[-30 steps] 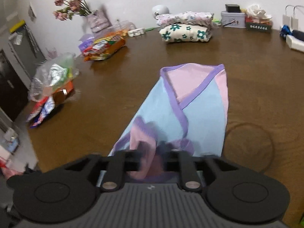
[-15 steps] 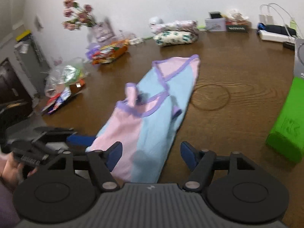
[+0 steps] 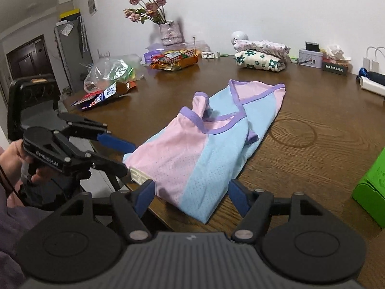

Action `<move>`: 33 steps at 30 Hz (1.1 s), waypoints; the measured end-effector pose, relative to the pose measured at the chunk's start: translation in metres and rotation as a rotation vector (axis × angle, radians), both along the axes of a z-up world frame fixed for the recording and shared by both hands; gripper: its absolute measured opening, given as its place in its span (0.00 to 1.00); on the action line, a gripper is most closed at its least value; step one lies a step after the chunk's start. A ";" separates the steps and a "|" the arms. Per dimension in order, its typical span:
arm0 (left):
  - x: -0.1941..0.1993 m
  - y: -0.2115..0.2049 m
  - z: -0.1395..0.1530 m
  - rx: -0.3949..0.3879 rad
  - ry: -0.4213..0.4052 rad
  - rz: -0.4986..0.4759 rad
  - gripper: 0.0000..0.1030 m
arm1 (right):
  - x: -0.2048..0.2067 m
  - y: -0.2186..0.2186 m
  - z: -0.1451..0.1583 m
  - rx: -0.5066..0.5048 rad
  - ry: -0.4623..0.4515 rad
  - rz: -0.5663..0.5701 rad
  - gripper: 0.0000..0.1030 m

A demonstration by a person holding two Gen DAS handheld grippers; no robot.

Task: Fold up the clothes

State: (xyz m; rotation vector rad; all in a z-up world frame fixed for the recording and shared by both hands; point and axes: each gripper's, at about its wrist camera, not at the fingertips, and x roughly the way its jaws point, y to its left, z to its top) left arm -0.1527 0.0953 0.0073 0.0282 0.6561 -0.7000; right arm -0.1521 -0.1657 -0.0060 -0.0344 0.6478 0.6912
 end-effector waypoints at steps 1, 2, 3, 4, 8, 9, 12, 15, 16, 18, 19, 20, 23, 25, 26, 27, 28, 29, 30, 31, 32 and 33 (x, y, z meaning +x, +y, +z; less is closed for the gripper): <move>0.000 0.002 0.000 -0.006 0.004 0.006 0.51 | 0.000 0.000 -0.001 0.000 0.003 0.000 0.67; 0.000 0.004 0.000 -0.013 0.009 0.006 0.51 | 0.001 0.000 -0.002 0.000 0.006 0.001 0.67; 0.000 0.006 0.000 -0.020 0.013 0.006 0.51 | 0.001 0.001 -0.003 -0.001 0.008 0.003 0.67; -0.001 0.005 0.000 -0.021 0.012 0.000 0.51 | 0.002 0.002 -0.004 -0.001 0.010 0.005 0.67; -0.004 -0.001 -0.002 0.006 -0.021 -0.013 0.52 | 0.003 0.008 -0.008 -0.007 0.006 0.013 0.67; -0.003 -0.001 -0.002 0.003 -0.020 -0.014 0.53 | 0.003 0.008 -0.007 -0.007 0.006 0.017 0.67; -0.002 0.002 -0.002 -0.009 -0.010 -0.017 0.52 | 0.004 0.008 -0.007 -0.010 0.008 0.019 0.67; -0.002 0.004 -0.001 -0.001 -0.017 -0.015 0.51 | 0.004 0.008 -0.007 -0.011 0.008 0.015 0.66; -0.002 0.005 -0.001 0.003 -0.018 -0.005 0.50 | 0.004 0.009 -0.007 -0.013 0.008 0.015 0.66; -0.001 0.006 -0.001 -0.003 -0.011 0.003 0.50 | 0.005 0.010 -0.006 -0.021 0.008 0.018 0.67; 0.000 0.007 -0.001 -0.007 -0.008 0.005 0.50 | 0.005 0.010 -0.005 -0.025 0.008 0.019 0.67; 0.000 0.007 0.000 -0.006 -0.008 0.004 0.50 | 0.005 0.011 -0.005 -0.027 0.008 0.020 0.67; -0.001 0.004 0.000 0.005 -0.014 -0.008 0.50 | 0.005 0.010 -0.005 -0.031 0.008 0.021 0.67; -0.002 0.003 0.000 0.011 -0.018 -0.017 0.50 | 0.005 0.010 -0.005 -0.033 0.009 0.021 0.67; -0.002 0.002 0.000 0.014 -0.019 -0.020 0.50 | 0.005 0.010 -0.005 -0.034 0.009 0.021 0.67; -0.002 0.002 0.000 0.014 -0.020 -0.022 0.50 | 0.005 0.010 -0.005 -0.036 0.009 0.021 0.67; -0.003 0.002 -0.001 0.014 -0.020 -0.024 0.50 | 0.005 0.011 -0.005 -0.037 0.009 0.021 0.67; -0.003 0.002 -0.001 0.012 -0.019 -0.024 0.50 | 0.005 0.011 -0.005 -0.038 0.009 0.021 0.67; -0.002 0.003 -0.001 0.009 -0.019 -0.023 0.51 | 0.005 0.011 -0.005 -0.039 0.009 0.021 0.67; -0.002 0.003 -0.001 0.007 -0.018 -0.023 0.51 | 0.005 0.011 -0.005 -0.040 0.008 0.021 0.67; -0.002 0.003 -0.001 0.006 -0.018 -0.022 0.51 | 0.006 0.011 -0.005 -0.041 0.008 0.021 0.67; -0.003 0.003 -0.001 0.006 -0.018 -0.021 0.51 | 0.006 0.011 -0.005 -0.040 0.009 0.020 0.67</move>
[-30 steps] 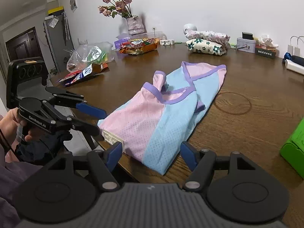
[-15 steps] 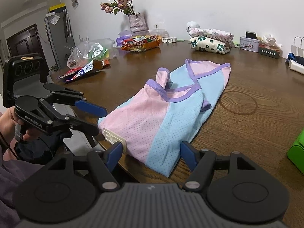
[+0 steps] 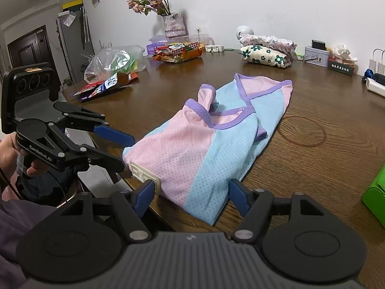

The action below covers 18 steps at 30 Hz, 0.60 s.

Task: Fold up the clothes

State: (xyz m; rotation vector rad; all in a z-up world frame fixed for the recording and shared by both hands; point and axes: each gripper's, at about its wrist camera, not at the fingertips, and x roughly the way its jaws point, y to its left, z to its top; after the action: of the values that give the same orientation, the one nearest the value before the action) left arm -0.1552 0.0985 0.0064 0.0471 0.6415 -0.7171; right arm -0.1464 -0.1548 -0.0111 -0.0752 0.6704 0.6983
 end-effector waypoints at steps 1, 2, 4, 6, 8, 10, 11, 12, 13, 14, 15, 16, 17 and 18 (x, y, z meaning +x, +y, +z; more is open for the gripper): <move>0.000 0.000 0.000 0.000 0.000 0.000 0.51 | 0.000 0.000 0.000 0.000 0.000 0.000 0.67; 0.000 0.001 0.000 0.000 -0.001 -0.001 0.51 | 0.000 0.000 0.000 0.001 0.000 0.000 0.67; 0.000 0.001 0.000 -0.001 0.001 0.003 0.50 | 0.000 -0.001 0.000 0.001 0.000 -0.001 0.67; 0.001 0.003 0.001 -0.006 0.005 0.010 0.50 | 0.001 -0.001 0.000 0.003 0.002 -0.003 0.67; 0.002 0.004 0.001 -0.008 0.008 0.015 0.50 | 0.001 -0.001 0.000 0.003 0.002 -0.003 0.67; 0.002 0.005 0.001 -0.004 0.007 0.015 0.50 | 0.001 -0.001 0.000 0.005 0.002 -0.002 0.68; 0.002 0.005 0.001 -0.004 0.006 0.013 0.50 | 0.001 -0.001 0.000 0.005 0.002 -0.003 0.68; 0.002 0.004 0.001 -0.003 0.005 0.012 0.50 | 0.001 -0.001 0.000 0.005 0.002 -0.002 0.68; 0.001 0.004 0.001 -0.003 0.005 0.010 0.50 | 0.001 -0.001 0.000 0.004 0.002 -0.002 0.68; 0.001 0.004 0.001 -0.003 0.005 0.008 0.50 | 0.001 -0.001 0.000 0.004 0.002 -0.002 0.68; 0.001 0.004 0.001 -0.003 0.005 0.007 0.50 | 0.001 0.000 0.000 0.005 0.003 -0.003 0.68; 0.001 0.004 0.001 -0.003 0.005 0.005 0.50 | 0.001 0.000 0.000 0.006 0.003 -0.004 0.68; 0.001 0.004 0.001 -0.003 0.005 0.006 0.50 | 0.001 0.000 0.000 0.006 0.003 -0.004 0.68; 0.001 0.004 0.001 -0.003 0.005 0.006 0.50 | 0.001 0.000 0.000 0.006 0.003 -0.004 0.68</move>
State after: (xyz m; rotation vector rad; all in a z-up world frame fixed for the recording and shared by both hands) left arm -0.1540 0.1027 0.0075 0.0410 0.6450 -0.7121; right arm -0.1456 -0.1551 -0.0113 -0.0674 0.6707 0.6964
